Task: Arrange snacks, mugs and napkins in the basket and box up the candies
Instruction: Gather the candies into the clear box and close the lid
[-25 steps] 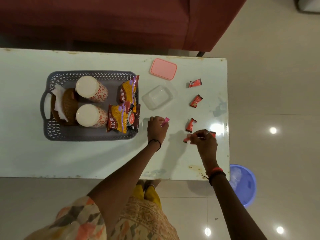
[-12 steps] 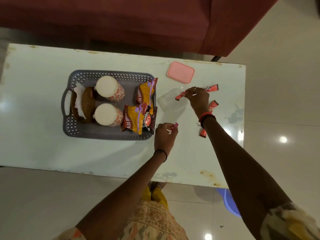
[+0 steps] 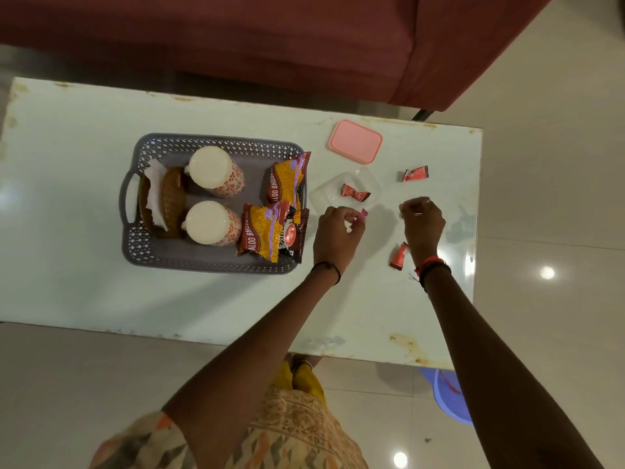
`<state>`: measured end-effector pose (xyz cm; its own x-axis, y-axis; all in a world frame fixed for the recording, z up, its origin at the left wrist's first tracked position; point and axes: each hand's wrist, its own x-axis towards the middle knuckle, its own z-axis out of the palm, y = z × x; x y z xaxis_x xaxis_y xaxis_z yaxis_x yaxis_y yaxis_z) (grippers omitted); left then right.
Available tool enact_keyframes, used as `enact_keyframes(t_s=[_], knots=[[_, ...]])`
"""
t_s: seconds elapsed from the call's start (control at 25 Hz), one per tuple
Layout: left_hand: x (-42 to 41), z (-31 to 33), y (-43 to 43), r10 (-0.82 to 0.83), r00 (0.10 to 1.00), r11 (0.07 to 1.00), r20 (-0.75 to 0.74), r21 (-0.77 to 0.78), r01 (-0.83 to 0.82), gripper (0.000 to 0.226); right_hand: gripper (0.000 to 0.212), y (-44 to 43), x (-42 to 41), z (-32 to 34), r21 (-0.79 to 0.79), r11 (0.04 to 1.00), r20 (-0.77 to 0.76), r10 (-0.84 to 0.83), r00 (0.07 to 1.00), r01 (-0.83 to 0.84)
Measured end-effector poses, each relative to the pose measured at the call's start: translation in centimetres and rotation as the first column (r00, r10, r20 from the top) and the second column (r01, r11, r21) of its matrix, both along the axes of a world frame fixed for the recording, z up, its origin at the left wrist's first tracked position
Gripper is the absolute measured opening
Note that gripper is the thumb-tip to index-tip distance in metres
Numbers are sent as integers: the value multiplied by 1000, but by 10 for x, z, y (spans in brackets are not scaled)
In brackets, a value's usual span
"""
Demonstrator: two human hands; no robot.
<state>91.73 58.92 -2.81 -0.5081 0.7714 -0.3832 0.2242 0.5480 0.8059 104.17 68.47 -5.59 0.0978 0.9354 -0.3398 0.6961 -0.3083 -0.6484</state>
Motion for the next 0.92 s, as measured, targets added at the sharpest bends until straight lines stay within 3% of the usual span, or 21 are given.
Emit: enact_keyframes(t_s=[0.12,0.24,0.4,0.52,0.76,0.92], knots=[[-9,-1,29,-146,970,989,-194,-18,145,19,35,-33,23,-12,-156,988,87,5,996,9],[-17,-11,52,-275,900,960,-338,-147,238,22,54,-52,29,-22,-243,969,171,95,981,-52],[-22,-31,65,-425,797,898,-429,-309,312,25,36,-60,24,-32,-224,973,130,82,988,-51],[-23,-38,66,-451,771,884,-450,-342,318,28,23,-59,25,-33,-207,978,78,5,997,11],[-10,-26,41,-223,883,974,-412,-57,219,29,14,-20,20,-9,-92,989,-67,-121,990,115],[17,-22,4,-115,940,989,-321,53,139,23,29,4,-19,11,30,999,-204,30,979,-25]])
